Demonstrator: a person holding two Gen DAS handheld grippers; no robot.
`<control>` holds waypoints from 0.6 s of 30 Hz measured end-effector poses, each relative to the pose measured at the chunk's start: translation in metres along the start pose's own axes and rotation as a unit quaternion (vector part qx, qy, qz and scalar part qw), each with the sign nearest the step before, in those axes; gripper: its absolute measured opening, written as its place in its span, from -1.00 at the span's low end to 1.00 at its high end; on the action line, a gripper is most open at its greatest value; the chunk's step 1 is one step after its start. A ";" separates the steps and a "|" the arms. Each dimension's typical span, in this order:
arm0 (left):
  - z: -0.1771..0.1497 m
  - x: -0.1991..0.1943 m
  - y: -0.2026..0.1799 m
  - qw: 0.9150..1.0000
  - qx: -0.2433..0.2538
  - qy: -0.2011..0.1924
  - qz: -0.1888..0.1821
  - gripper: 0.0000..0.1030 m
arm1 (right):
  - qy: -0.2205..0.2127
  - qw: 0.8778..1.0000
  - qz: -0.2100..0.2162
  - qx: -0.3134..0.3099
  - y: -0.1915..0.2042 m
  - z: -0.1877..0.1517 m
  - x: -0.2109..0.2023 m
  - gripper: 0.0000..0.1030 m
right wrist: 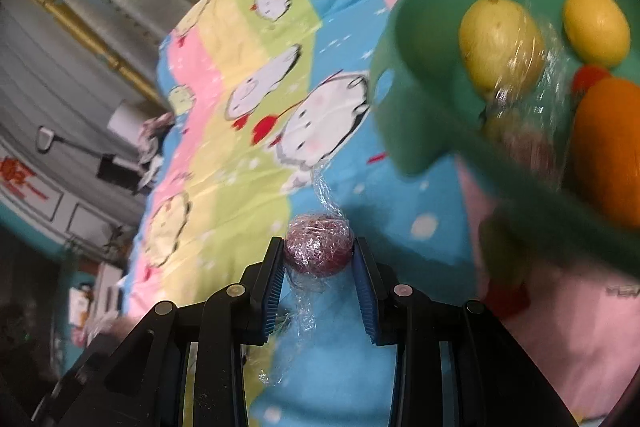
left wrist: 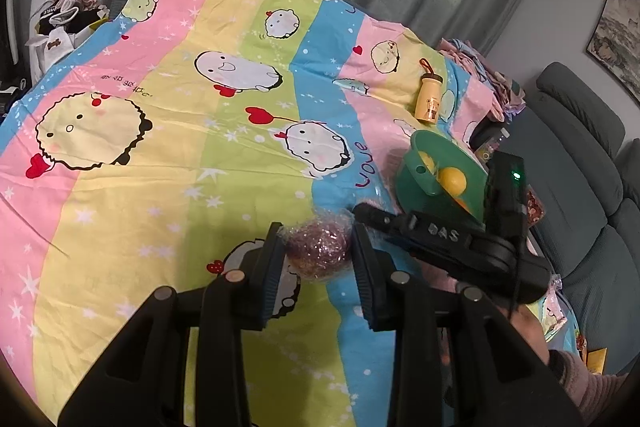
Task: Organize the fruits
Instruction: 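Close the right gripper on the wrapped candy while the left gripper holds it, then carry the wrapped red candies over the green basin with both grippers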
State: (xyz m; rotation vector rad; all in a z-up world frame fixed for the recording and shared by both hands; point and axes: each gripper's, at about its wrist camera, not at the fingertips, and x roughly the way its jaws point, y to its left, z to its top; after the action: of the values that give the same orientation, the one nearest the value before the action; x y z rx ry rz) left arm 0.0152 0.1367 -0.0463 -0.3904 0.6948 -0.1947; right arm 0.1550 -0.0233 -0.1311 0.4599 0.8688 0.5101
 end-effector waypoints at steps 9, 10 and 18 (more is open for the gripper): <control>-0.002 -0.005 -0.011 1.000 0.008 -0.001 0.011 -0.36 | 0.011 0.999 0.034 -0.031 0.012 -0.014 -0.026 -0.31; -0.002 -0.006 -0.013 1.000 0.009 -0.001 0.014 -0.36 | 0.011 0.999 0.038 -0.034 0.011 -0.015 -0.030 -0.31; -0.005 -0.010 -0.022 0.999 0.015 0.000 0.032 -0.36 | 0.022 0.995 0.047 -0.081 0.021 -0.023 -0.051 -0.31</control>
State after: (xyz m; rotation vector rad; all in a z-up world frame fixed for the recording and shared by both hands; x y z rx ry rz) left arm 0.0036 0.1181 -0.0348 -0.3388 0.7016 -0.1450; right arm 0.1039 -0.0331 -0.1023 0.3428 0.8436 0.6731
